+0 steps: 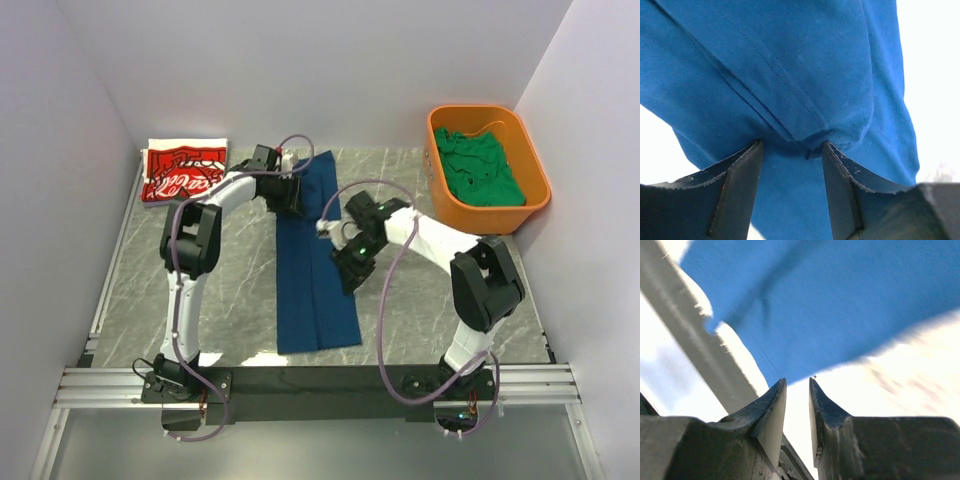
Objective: Fold and stack the t-shirts
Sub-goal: Fold the tshirt
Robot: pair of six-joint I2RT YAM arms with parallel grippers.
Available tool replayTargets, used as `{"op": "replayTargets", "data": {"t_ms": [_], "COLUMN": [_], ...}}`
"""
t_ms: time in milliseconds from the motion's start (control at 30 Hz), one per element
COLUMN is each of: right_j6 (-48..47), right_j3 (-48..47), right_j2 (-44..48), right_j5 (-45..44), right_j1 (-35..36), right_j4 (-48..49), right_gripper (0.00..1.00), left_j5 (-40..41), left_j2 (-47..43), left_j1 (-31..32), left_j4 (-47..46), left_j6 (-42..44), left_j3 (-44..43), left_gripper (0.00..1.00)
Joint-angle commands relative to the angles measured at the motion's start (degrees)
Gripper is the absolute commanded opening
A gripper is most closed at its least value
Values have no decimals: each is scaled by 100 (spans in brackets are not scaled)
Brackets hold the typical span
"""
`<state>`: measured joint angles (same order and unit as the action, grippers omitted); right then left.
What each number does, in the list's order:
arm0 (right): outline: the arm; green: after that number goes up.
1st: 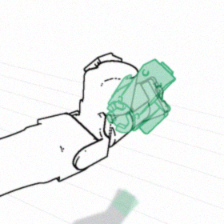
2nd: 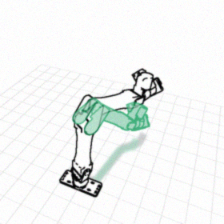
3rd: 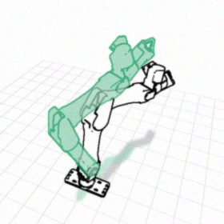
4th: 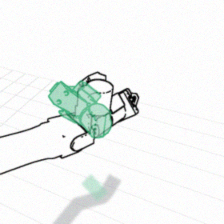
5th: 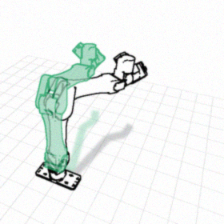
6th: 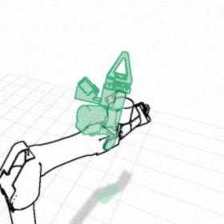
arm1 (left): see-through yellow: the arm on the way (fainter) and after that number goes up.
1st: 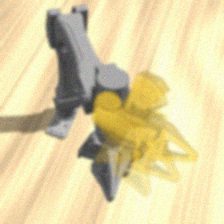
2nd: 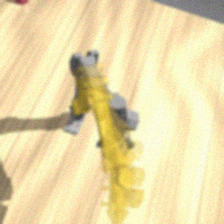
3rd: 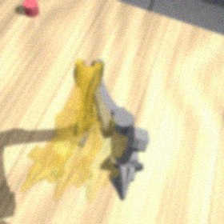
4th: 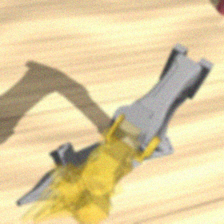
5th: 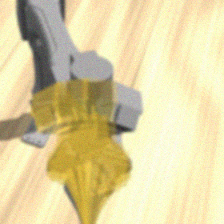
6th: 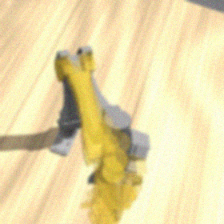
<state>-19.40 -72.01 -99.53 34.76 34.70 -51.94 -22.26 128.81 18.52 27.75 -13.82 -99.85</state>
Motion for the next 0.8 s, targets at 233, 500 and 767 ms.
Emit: {"op": "replayTargets", "data": {"t_ms": [233, 500, 767], "right_j6": [-125, -161, -424], "right_j3": [-744, -1026, -157], "right_j2": [-366, -270, 925], "right_j5": [-409, -506, -795], "right_j1": [-1053, -1053, -404], "right_j4": [-510, -414, 552], "right_gripper": [31, 31, 31], "left_j5": [399, -690, -1842], "left_j2": [1866, 779, -2867], "left_j1": [-437, -490, -999], "left_j4": [205, -866, -2160], "left_j6": [-296, 11, 1266], "left_j3": [-2740, -1525, 1422], "left_gripper": [55, 77, 87]}}
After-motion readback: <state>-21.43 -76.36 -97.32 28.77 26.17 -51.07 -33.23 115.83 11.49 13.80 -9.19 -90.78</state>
